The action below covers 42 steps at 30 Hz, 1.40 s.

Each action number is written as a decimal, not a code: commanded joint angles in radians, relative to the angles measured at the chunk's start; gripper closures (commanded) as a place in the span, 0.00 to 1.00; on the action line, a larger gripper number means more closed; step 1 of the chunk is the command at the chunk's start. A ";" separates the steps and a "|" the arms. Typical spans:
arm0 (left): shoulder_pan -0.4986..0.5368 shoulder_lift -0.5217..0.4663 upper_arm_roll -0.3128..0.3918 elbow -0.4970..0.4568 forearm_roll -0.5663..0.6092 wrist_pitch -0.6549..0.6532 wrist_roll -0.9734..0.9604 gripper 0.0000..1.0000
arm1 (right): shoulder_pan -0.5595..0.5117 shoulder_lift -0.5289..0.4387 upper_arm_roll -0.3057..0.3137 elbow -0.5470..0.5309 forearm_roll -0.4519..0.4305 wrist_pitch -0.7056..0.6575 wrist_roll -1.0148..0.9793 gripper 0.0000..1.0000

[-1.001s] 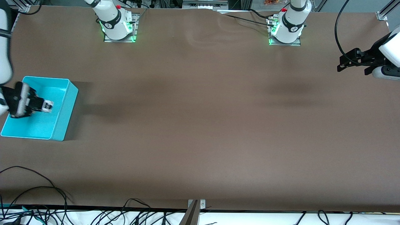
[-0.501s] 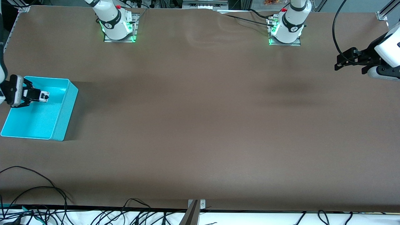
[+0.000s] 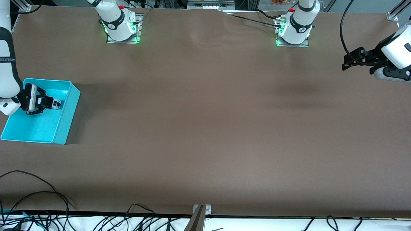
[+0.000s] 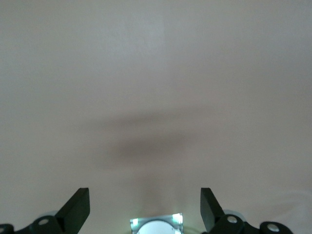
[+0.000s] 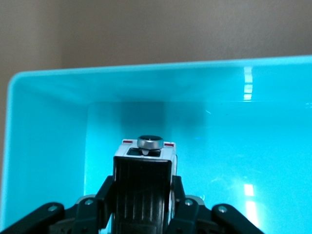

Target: Wind and store white jeep toy

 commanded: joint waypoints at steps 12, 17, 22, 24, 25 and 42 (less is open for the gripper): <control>-0.002 0.007 -0.013 0.031 0.031 -0.033 -0.006 0.00 | -0.020 0.034 0.003 0.010 0.070 0.018 -0.068 0.00; 0.000 0.004 -0.014 0.031 0.045 -0.033 -0.005 0.00 | -0.013 0.031 0.005 0.036 0.068 0.002 -0.070 0.00; -0.002 0.005 -0.014 0.031 0.045 -0.033 -0.003 0.00 | -0.007 0.018 0.006 0.123 0.068 -0.123 -0.055 0.00; 0.000 0.005 -0.013 0.031 0.047 -0.033 -0.005 0.00 | -0.004 0.018 0.008 0.179 0.068 -0.186 -0.042 0.00; 0.000 0.005 -0.013 0.031 0.047 -0.033 -0.005 0.00 | -0.002 0.018 0.008 0.205 0.068 -0.212 -0.027 0.00; -0.004 0.007 -0.013 0.031 0.057 -0.033 -0.003 0.00 | 0.131 -0.066 0.009 0.461 0.057 -0.490 0.629 0.00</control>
